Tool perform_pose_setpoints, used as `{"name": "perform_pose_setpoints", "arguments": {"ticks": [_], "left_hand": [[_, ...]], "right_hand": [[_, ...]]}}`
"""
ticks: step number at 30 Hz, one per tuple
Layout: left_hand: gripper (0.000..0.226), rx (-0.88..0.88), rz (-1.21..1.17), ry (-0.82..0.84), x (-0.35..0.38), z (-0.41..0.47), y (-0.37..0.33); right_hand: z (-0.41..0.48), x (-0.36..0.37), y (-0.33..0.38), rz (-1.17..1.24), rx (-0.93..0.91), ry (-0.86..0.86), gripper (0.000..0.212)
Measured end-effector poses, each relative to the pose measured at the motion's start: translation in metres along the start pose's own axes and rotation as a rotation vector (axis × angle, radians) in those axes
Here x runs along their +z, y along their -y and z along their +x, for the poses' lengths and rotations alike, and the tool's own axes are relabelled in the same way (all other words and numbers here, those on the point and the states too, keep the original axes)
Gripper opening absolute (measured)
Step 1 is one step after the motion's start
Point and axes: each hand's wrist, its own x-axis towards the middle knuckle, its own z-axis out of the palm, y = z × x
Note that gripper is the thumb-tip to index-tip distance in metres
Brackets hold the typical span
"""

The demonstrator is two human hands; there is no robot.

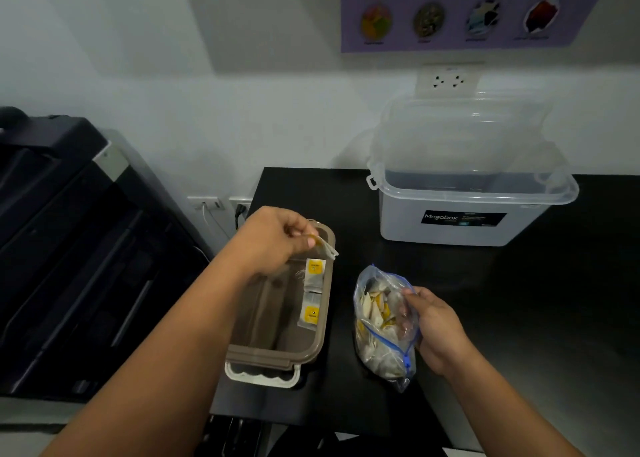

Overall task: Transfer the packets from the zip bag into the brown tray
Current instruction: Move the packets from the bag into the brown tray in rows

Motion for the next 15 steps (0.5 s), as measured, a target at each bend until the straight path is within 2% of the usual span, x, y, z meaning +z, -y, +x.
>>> {"name": "perform_pose_setpoints", "arguments": {"ticks": [9,15], "left_hand": [[0.01,-0.181,-0.03,0.152,0.0,0.004,0.04],[0.013,-0.206,0.073,0.239,0.025,0.016,0.064]], "right_hand": [[0.002,0.003,-0.002,0.0,0.002,-0.013,0.022],[0.0,0.001,-0.002,-0.002,0.002,-0.019,0.022]]}}
